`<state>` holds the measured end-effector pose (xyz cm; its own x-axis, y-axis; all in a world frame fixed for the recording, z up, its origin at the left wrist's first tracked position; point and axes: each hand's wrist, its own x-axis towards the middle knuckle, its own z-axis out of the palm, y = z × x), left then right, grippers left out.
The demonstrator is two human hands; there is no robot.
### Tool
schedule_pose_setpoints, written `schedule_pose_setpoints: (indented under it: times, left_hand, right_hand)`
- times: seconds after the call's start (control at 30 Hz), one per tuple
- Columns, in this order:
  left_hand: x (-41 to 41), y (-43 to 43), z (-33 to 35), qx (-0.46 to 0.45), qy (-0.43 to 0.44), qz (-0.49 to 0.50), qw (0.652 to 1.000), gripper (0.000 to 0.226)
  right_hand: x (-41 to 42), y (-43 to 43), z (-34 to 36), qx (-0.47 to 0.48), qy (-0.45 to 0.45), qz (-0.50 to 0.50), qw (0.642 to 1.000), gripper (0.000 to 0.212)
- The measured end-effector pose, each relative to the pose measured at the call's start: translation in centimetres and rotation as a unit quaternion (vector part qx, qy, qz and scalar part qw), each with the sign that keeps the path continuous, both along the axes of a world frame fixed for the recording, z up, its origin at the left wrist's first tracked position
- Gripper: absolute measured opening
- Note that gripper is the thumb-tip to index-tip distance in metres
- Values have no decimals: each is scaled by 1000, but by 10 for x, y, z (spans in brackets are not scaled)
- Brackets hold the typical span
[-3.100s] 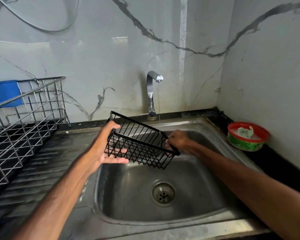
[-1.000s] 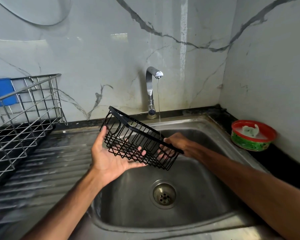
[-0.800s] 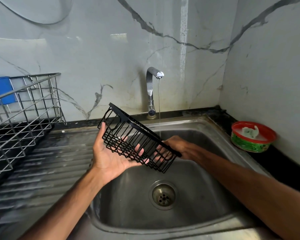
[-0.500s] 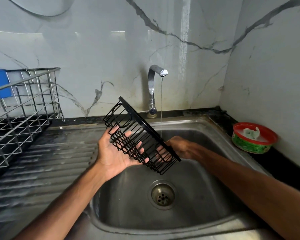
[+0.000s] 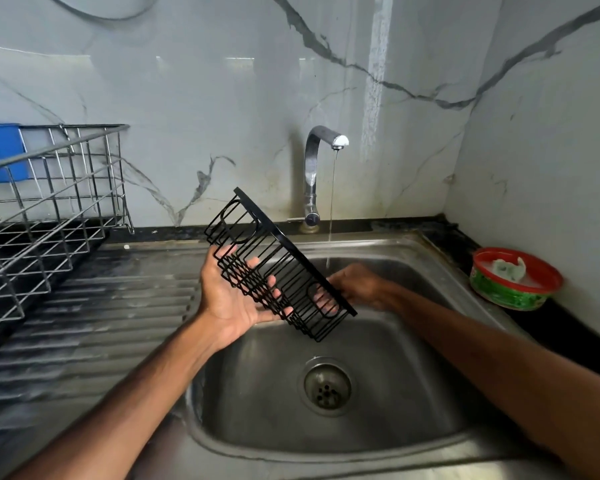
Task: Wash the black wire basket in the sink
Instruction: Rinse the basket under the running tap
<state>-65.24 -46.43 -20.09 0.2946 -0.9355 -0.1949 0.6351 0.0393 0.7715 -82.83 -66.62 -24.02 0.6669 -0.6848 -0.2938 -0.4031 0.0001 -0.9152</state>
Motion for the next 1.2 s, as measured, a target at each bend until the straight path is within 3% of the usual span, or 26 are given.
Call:
schedule_pose_setpoints:
  times: [0.17,0.3,0.33,0.4,0.47,0.5,0.57,0.63,0.77,0.93,1.07,1.2]
  left_hand:
    - [-6,-2,3,8,-13,12,1000,62]
    - [-13,-3,3,13,-14,5,1000,69]
    - [-13,-4,3,19,-16,3,1000,74]
    - [-15,-4,3,29,-16,-10,999,87]
    - [-19,-4,4,27,-22,-22,999,91]
    - [-23,-3,7,26,-25,-25,999,89]
    - [-27,-2,11,21,-25,-28,999,80]
    - [-29,-1,11,13,-21,-34,999,77]
    - [-28,-2,11,8,-18,-31,999,86]
    - [-25,-1,14,9,-31,-21,999,81]
    - [-20,-3,11,15,-27,-18,999,64]
    - [-23,-2,11,18,-31,-21,999,69]
  right_hand:
    - [-43,12,6,106,-6,91,990,29]
    - [-47,3,14,107,17,95,990,30]
    - [-43,2,13,79,21,83,993,28]
    - [-29,0,11,-86,47,19,995,17]
    - [-13,-3,13,-234,23,-81,968,14]
    - [-6,-3,18,-231,-16,-113,966,16]
    - [4,-6,30,-99,-78,-113,986,9]
    - [9,-8,36,47,-58,-51,996,19]
    - [20,-5,25,147,-18,9,989,44]
    - [6,6,18,182,32,41,982,37]
    - [-7,14,36,159,102,64,980,32]
    - [5,8,47,113,43,46,992,37]
